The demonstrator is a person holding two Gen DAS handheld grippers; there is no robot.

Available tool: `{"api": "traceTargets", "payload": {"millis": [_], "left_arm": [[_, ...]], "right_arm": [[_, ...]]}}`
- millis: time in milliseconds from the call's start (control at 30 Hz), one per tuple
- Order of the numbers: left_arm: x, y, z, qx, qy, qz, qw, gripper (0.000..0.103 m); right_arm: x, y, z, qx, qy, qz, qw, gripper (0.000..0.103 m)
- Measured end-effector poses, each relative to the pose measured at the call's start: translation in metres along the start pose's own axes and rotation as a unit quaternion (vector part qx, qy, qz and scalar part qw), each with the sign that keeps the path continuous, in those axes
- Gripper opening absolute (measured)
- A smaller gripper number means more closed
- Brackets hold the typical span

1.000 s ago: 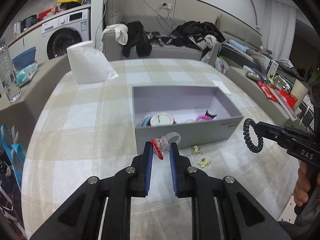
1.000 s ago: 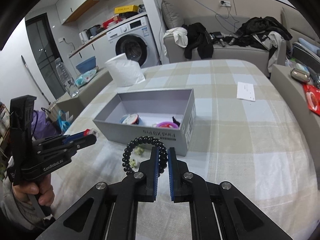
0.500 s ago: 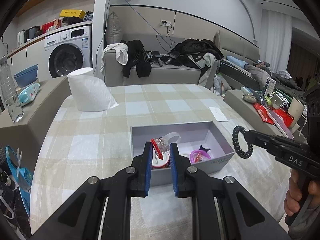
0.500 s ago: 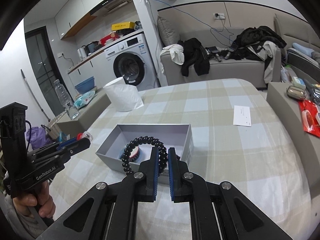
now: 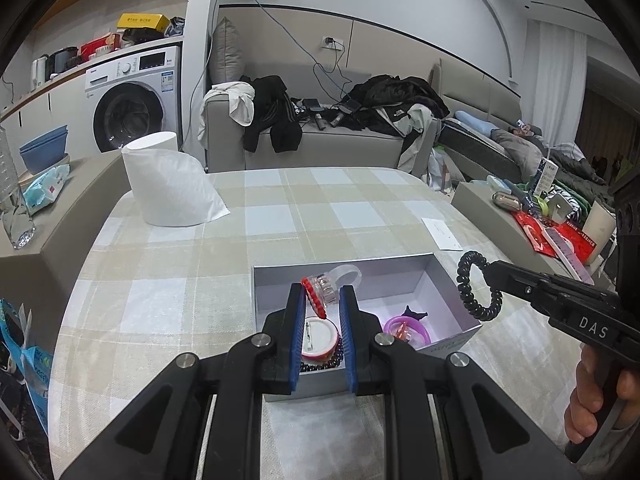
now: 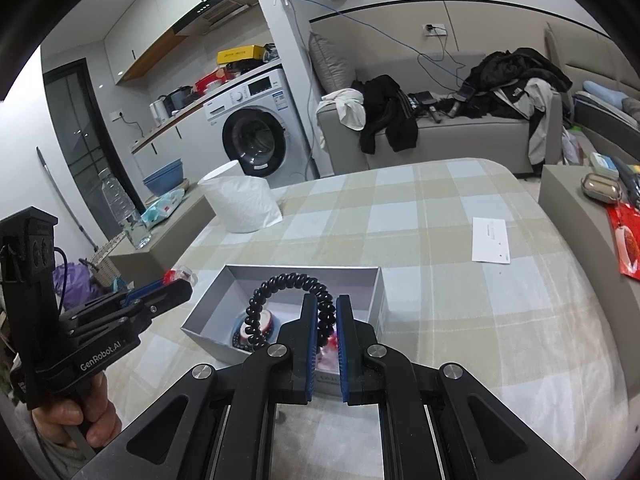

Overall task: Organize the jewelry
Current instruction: 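Carry black bracelet and red-flower ring into the grey box with both grippers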

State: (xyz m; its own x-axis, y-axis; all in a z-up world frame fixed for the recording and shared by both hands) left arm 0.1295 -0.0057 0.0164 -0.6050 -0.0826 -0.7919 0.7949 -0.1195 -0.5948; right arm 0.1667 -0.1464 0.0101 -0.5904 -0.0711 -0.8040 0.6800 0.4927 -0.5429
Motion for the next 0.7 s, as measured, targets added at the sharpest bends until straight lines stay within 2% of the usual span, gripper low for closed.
{"api": "traceTargets", "payload": {"millis": [700], "left_arm": [[0.006,0.028,0.004,-0.009,0.011,-0.029,0.9995,0.012]], "right_arm": [[0.004,0.029,0.007,0.003,0.011,-0.025,1.0,0.008]]}}
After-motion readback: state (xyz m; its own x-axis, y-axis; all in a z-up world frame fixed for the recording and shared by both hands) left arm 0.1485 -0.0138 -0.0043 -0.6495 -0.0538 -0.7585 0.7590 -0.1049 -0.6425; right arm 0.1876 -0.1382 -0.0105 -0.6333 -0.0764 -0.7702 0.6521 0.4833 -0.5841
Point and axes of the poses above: each gripper's, at about its wrist camera, not at the fingertips, and y roughly the way its jaws point, z to its right, x to its underside, the point moved 5 cm from there along y, roughly the way its jaws point, and after that the axes turned 1 degree about x, right-handed, at the moved point
